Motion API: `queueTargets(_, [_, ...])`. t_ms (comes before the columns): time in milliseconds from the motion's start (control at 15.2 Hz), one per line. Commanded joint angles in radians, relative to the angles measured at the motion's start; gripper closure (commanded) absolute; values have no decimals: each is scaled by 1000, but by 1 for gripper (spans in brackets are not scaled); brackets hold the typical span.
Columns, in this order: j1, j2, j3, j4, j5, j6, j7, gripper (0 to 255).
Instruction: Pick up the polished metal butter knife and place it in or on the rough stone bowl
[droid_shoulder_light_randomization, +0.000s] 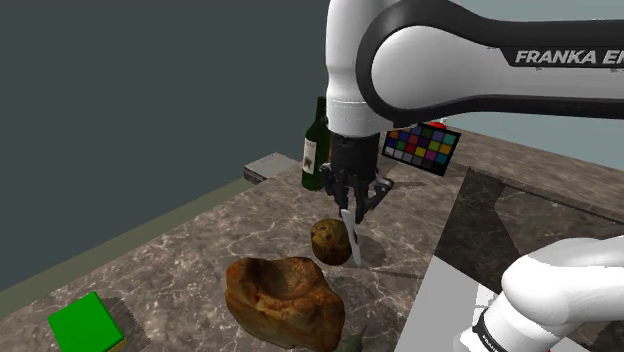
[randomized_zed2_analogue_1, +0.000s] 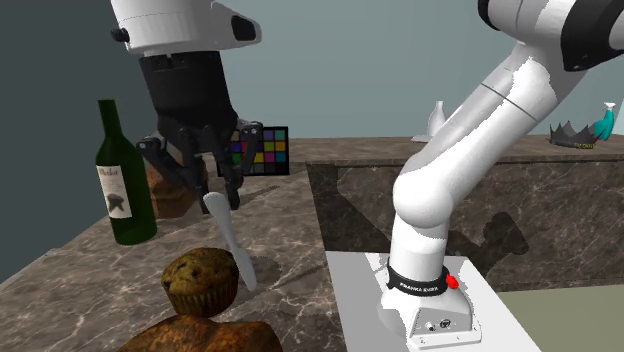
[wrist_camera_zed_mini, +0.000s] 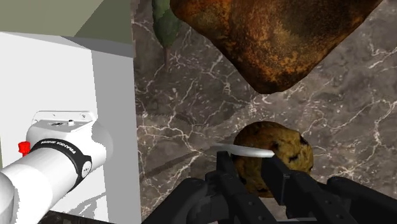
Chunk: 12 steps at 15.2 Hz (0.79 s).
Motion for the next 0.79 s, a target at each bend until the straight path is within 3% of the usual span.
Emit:
queueTargets(0, [0,-2,-8,23,-3,-25,1,255])
queueTargets(66, [0,-2,-9,24,-4,-27,1,255])
queueTargets(396, [-41,110,149,162,-4,-25,150,255])
queueTargets(726, [-140,277,387,328,-70,-16,333,255])
